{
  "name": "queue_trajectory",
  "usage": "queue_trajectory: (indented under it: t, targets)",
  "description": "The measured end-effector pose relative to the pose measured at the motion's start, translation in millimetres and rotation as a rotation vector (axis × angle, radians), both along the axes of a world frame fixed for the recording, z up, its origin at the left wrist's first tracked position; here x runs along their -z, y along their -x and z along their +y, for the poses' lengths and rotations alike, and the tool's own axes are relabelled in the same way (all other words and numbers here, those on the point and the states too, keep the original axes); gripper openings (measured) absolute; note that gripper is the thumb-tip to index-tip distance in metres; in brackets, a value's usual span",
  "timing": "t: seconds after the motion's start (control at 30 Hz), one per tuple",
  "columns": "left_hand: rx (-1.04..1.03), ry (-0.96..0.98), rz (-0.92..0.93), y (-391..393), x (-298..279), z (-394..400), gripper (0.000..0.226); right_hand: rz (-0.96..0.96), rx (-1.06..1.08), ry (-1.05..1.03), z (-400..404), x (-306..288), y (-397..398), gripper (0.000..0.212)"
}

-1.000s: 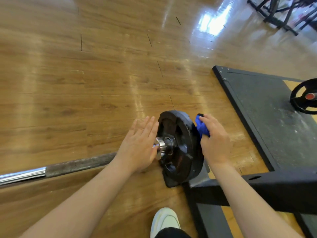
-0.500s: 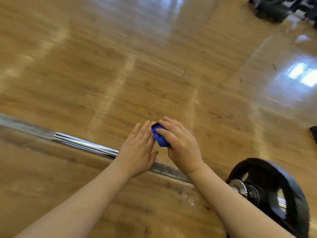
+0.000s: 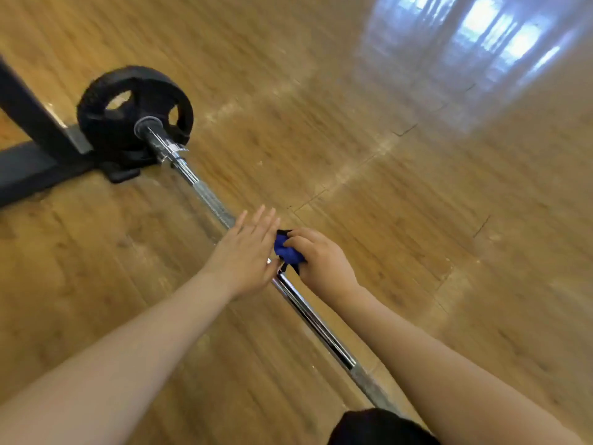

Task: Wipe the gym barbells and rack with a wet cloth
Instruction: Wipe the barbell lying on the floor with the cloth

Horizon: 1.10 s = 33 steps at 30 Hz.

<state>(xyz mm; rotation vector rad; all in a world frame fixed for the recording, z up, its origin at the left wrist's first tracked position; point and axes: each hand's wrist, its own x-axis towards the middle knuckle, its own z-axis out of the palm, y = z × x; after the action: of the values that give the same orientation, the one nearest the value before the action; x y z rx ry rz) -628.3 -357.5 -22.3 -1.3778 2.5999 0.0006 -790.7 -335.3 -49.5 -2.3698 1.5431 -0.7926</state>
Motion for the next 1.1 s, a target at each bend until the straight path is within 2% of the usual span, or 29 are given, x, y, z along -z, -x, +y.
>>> queue_trajectory:
  t: [0.17, 0.27, 0.4, 0.5, 0.73, 0.97, 1.1]
  targets:
    - [-0.119, 0.029, -0.027, -8, -38, -1, 0.07, -0.041, -0.043, 0.052, -22, -28, -5, 0.031]
    - [-0.226, 0.029, -0.066, -28, -63, 1, 0.071, -0.072, -0.127, 0.111, -37, -46, -20, 0.03]
    - [-0.325, 0.029, -0.119, -50, -86, 2, 0.073, 0.032, -0.299, 0.152, -50, -57, -47, 0.027]
    - [-0.389, 0.008, -0.134, -55, -82, 2, 0.075, 0.091, -0.38, 0.164, -56, -49, -60, 0.029]
    - [-0.349, -0.009, -0.155, -79, -80, -25, 0.076, 0.149, -0.253, 0.155, -72, -29, -73, 0.056]
    - [-0.259, 0.011, -0.196, -122, -41, -124, 0.079, 0.057, 0.007, -0.013, -153, -13, -112, 0.033]
    - [-0.261, 0.05, -0.222, -150, -17, -169, 0.072, 0.092, -0.085, 0.042, -202, 3, -148, 0.028]
